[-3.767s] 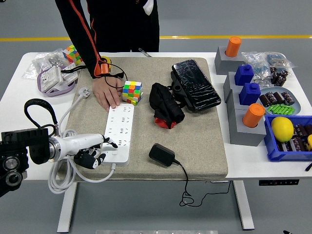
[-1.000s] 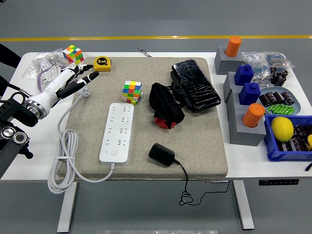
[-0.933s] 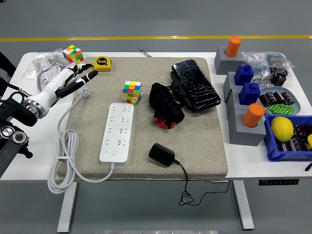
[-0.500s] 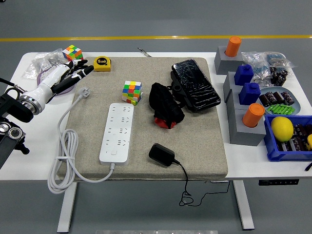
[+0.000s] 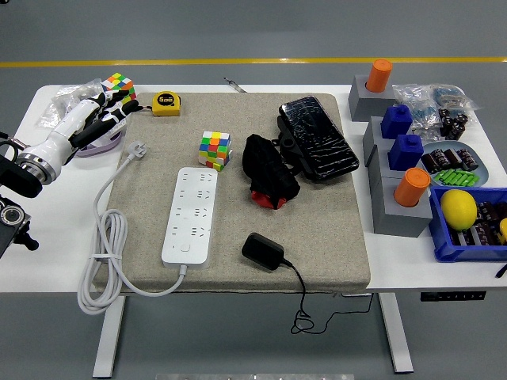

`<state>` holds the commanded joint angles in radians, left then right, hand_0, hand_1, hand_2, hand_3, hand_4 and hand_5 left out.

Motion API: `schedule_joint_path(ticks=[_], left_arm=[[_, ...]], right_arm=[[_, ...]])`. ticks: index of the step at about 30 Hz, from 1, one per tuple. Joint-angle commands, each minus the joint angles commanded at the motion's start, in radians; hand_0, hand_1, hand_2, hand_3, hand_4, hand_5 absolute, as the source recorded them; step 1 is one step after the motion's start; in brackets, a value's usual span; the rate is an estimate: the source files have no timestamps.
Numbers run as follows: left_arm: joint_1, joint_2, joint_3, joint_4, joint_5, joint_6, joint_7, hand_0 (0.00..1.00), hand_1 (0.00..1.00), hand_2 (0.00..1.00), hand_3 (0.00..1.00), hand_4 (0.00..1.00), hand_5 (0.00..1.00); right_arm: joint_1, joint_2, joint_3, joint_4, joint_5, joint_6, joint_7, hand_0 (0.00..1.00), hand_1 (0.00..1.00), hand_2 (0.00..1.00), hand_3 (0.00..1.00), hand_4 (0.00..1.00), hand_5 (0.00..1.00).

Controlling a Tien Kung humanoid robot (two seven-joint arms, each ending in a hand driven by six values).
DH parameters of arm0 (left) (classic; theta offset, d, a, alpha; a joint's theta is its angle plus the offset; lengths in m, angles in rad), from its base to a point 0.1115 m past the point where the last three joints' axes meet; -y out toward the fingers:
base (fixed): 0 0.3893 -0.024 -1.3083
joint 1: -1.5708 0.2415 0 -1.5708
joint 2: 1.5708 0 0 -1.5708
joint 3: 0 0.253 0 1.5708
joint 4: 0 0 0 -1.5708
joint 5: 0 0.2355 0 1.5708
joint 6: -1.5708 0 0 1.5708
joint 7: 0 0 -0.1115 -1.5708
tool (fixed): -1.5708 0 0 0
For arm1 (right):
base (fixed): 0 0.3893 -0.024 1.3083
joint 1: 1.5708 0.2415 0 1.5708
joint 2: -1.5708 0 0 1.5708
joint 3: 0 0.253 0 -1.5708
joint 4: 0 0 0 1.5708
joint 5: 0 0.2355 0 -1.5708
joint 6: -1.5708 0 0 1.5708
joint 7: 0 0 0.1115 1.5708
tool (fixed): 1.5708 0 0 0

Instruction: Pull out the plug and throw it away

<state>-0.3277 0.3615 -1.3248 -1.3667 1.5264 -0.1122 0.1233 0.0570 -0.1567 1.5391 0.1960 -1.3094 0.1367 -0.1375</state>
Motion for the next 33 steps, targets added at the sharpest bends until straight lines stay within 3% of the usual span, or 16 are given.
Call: schedule_joint_path(ticks=[1, 6, 7, 12, 13, 24, 25, 33], left_arm=[[0.004, -0.003, 0.002, -0.004, -0.001, -0.001, 0.000, 0.829, 0.936, 0.942, 0.923, 0.998, 0.998], [0.008, -0.022, 0.016, -0.007, -0.009, 0.001, -0.006, 0.829, 0.936, 0.942, 0.923, 0.998, 0.998], [0.006, -0.025, 0.020, -0.003, -0.013, 0.003, -0.008, 0.760, 0.887, 0.919, 0.910, 0.998, 0.855], [-0.014, -0.031, 0.050, 0.018, -0.002, 0.003, -0.037, 0.760, 0.887, 0.919, 0.910, 0.998, 0.855], [-0.016, -0.031, 0.054, 0.019, -0.003, 0.002, -0.037, 0.583, 0.772, 0.801, 0.862, 0.998, 0.431], [-0.035, -0.035, 0.065, 0.026, -0.019, 0.000, -0.036, 0.575, 0.761, 0.790, 0.852, 0.998, 0.420], [-0.037, -0.034, 0.066, 0.031, -0.019, 0.000, -0.037, 0.596, 0.776, 0.805, 0.853, 0.998, 0.475], [-0.043, -0.027, 0.076, 0.053, -0.021, -0.002, -0.038, 0.615, 0.787, 0.809, 0.852, 0.998, 0.502]], right_arm=[[0.000, 0.000, -0.001, 0.000, 0.000, 0.000, 0.000, 0.640, 0.677, 0.687, 0.607, 0.998, 0.486], [0.003, -0.001, 0.006, 0.002, -0.004, -0.001, 0.001, 0.640, 0.677, 0.687, 0.607, 0.998, 0.486], [0.004, -0.002, 0.005, 0.003, -0.002, -0.001, 0.002, 0.638, 0.678, 0.687, 0.607, 0.998, 0.486], [0.001, -0.007, 0.014, -0.001, -0.012, 0.000, 0.002, 0.638, 0.678, 0.687, 0.607, 0.998, 0.486], [0.000, -0.007, 0.015, -0.002, -0.015, 0.000, 0.001, 0.640, 0.678, 0.687, 0.607, 0.998, 0.486], [-0.001, -0.018, -0.008, 0.002, -0.001, 0.000, 0.000, 0.640, 0.678, 0.687, 0.608, 0.998, 0.487], [-0.001, -0.018, -0.008, 0.002, -0.001, 0.000, 0.000, 0.640, 0.678, 0.687, 0.608, 0.998, 0.487], [-0.007, -0.010, 0.001, 0.004, -0.006, 0.000, -0.001, 0.640, 0.678, 0.686, 0.608, 0.998, 0.488]])
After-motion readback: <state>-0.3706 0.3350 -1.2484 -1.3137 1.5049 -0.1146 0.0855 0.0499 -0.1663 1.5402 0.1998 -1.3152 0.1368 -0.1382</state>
